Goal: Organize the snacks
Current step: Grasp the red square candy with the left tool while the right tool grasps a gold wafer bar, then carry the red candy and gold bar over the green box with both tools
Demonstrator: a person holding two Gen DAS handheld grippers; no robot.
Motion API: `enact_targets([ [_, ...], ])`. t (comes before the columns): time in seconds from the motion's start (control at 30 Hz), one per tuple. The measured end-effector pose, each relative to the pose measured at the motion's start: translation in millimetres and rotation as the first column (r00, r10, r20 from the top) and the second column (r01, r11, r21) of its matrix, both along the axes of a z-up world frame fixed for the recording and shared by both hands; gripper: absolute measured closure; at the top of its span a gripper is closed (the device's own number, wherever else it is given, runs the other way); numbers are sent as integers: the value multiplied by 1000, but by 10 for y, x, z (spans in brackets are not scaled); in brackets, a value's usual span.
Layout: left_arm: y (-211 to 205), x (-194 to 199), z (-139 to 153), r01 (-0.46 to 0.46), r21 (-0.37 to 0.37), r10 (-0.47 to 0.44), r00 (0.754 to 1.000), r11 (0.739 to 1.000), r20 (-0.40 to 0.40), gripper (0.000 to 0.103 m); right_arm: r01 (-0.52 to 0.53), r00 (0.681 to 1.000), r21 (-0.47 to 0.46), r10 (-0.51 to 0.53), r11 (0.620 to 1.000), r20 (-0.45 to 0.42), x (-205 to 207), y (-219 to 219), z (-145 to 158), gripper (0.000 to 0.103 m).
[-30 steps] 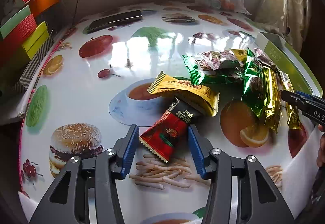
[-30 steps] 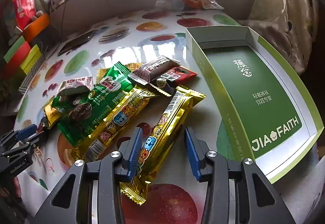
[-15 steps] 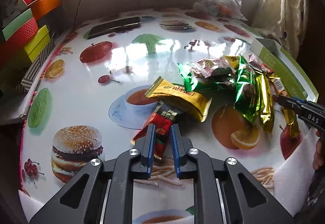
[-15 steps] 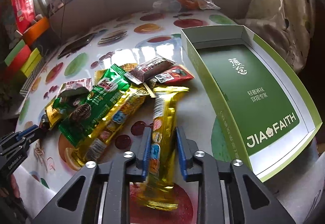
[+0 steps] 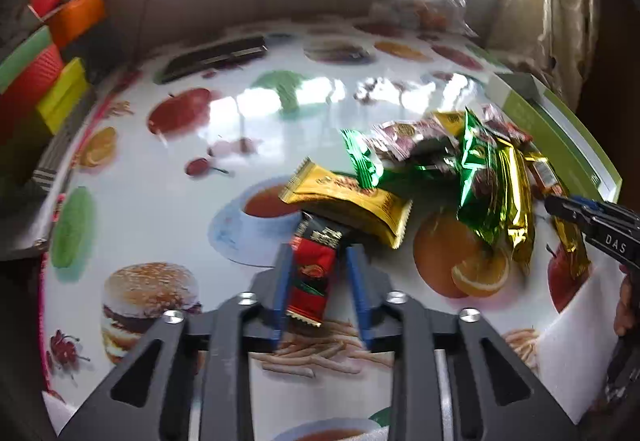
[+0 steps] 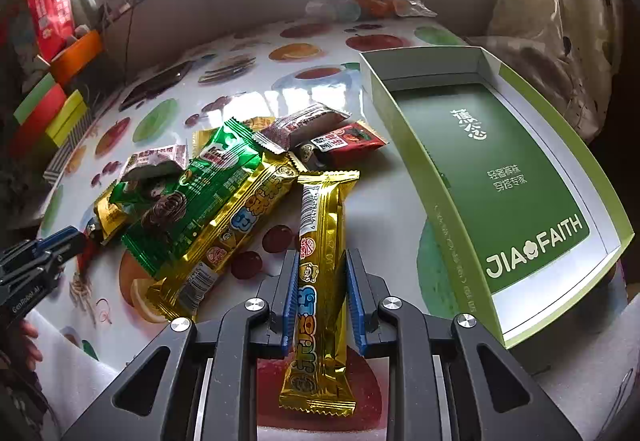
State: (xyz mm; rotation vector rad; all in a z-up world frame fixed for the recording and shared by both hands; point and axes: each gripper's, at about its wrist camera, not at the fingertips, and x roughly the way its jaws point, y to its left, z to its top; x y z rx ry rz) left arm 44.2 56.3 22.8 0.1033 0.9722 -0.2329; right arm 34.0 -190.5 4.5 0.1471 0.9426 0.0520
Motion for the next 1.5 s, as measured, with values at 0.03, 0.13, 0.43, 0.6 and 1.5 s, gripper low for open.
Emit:
enact_targets([
  [0.03, -2, 7, -14, 6, -2, -7, 1000, 1000, -5, 65, 0, 1000, 2, 0, 1000, 0, 4, -1, -2, 81],
  [0.13, 8, 40, -36, -9, 7, 9, 1000, 1000, -5, 64, 2, 1000, 4, -2, 1000, -2, 3, 9, -9, 81],
  [0.43, 51, 145, -117, -35, 28, 35, 999, 999, -16, 64, -1, 1000, -2, 1, 1000, -1, 13, 11, -15, 81],
  [0.6, 71, 139, -121, -43, 16, 43, 999, 999, -11, 64, -1, 1000, -3, 1, 1000, -1, 12, 9, -14, 81],
  [1.5, -284, -94, 344, 20, -70, -17, 998, 997, 54, 78, -18, 999, 4, 18, 1000, 51, -130, 16, 176, 82],
])
